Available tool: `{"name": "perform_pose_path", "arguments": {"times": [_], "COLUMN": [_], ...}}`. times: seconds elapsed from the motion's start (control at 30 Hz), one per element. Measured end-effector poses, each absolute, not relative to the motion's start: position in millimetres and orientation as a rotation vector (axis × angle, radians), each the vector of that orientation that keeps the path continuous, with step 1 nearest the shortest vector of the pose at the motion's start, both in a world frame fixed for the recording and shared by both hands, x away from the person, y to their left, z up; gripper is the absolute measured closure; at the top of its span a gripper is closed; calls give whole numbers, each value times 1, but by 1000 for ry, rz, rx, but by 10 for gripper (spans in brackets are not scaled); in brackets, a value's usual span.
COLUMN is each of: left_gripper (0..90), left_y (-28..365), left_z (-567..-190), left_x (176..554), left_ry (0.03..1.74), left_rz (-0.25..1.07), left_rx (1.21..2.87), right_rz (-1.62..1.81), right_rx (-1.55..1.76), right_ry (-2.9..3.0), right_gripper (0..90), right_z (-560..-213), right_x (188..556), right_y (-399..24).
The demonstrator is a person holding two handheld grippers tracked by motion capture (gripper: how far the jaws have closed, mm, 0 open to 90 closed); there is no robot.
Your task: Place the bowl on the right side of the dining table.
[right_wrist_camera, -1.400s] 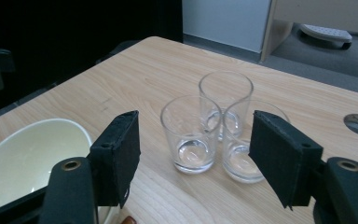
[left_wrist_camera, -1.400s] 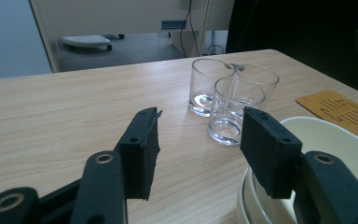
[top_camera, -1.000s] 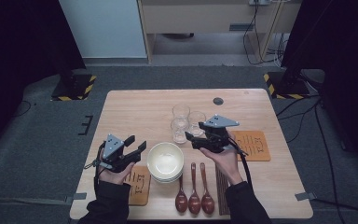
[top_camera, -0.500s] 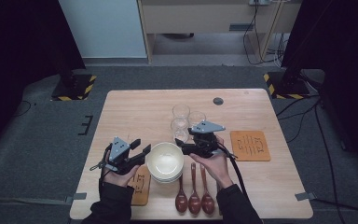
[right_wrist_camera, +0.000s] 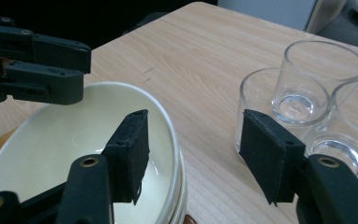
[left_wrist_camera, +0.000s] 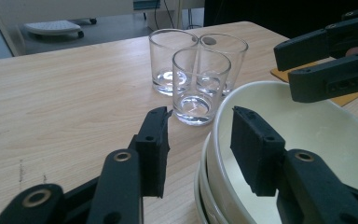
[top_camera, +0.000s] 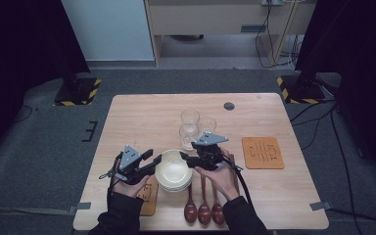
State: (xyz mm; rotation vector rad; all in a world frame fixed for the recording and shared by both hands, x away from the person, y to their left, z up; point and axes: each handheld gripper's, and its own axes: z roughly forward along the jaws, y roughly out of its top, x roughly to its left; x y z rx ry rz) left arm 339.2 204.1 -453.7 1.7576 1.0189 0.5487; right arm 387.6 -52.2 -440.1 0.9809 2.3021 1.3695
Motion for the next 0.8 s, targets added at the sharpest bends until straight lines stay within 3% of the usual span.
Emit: {"name": "perform_pose_path", "arguments": {"times": [0.27, 0.8], "left_gripper": [607, 730], "left_y": [202, 197], "left_z": [-458, -463], "left_x": [340, 342], "left_ry": [1022, 1038], "left_rz": [528, 484], "left_rx": [1778, 1806], "right_rz": [1345, 1296], "right_rx": [965, 928], "right_ry": [2336, 2385], "right_gripper": [507, 734], "right_z": [-446, -453], "right_x": [386, 384], "right_y": [-47, -39]}}
